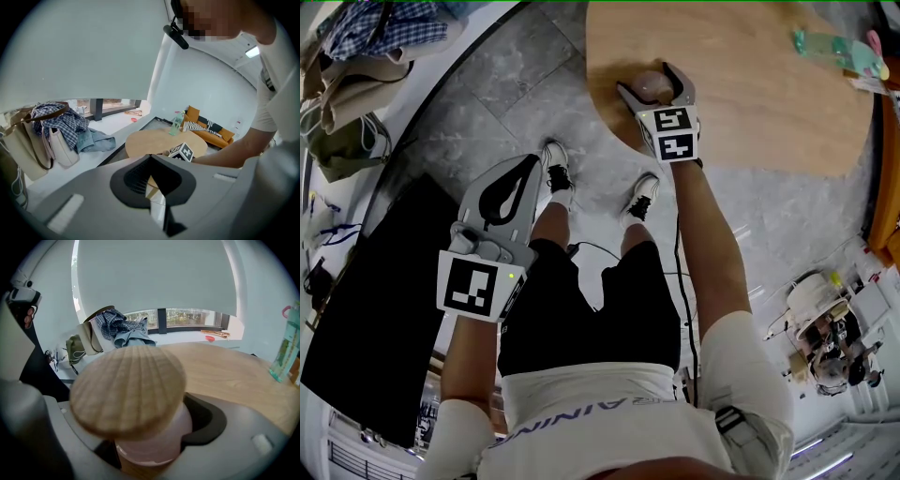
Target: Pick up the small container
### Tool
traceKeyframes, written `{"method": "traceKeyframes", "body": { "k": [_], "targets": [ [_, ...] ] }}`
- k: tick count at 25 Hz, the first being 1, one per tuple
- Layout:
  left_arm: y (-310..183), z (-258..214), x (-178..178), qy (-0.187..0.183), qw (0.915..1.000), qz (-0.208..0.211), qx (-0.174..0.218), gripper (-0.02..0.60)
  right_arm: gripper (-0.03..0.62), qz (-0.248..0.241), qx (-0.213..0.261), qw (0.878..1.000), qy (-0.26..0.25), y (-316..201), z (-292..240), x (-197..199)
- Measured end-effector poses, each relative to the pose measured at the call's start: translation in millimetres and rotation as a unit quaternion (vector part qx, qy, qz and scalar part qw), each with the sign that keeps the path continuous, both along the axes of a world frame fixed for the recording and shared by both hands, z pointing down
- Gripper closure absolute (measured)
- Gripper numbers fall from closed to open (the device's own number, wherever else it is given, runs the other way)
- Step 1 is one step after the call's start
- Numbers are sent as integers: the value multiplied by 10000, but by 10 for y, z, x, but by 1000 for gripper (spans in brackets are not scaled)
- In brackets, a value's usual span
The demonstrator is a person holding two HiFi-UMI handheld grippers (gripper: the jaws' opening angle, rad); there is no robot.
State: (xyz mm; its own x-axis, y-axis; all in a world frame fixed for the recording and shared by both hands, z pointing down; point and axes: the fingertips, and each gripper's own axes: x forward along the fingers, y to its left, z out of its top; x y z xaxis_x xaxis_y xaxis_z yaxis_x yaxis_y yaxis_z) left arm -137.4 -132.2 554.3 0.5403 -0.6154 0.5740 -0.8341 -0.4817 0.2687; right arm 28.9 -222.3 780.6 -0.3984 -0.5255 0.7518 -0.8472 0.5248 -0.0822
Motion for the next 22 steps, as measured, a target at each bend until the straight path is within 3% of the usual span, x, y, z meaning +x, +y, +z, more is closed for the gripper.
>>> {"method": "traceKeyframes", "body": {
  "k": [6, 12, 22],
  "targets": [
    [-21, -66, 8, -5, 10000, -7, 71, 578, 168, 40, 367, 9991, -230, -51, -339, 19],
    [-126, -356, 165, 130, 9994, 44, 307, 578, 168, 97, 716, 9961, -514, -95, -1024, 66],
    [-234, -1463, 681, 437, 9948, 94, 914, 578, 166, 380, 1210, 9884, -837, 66, -2766, 501]
  ]
}}
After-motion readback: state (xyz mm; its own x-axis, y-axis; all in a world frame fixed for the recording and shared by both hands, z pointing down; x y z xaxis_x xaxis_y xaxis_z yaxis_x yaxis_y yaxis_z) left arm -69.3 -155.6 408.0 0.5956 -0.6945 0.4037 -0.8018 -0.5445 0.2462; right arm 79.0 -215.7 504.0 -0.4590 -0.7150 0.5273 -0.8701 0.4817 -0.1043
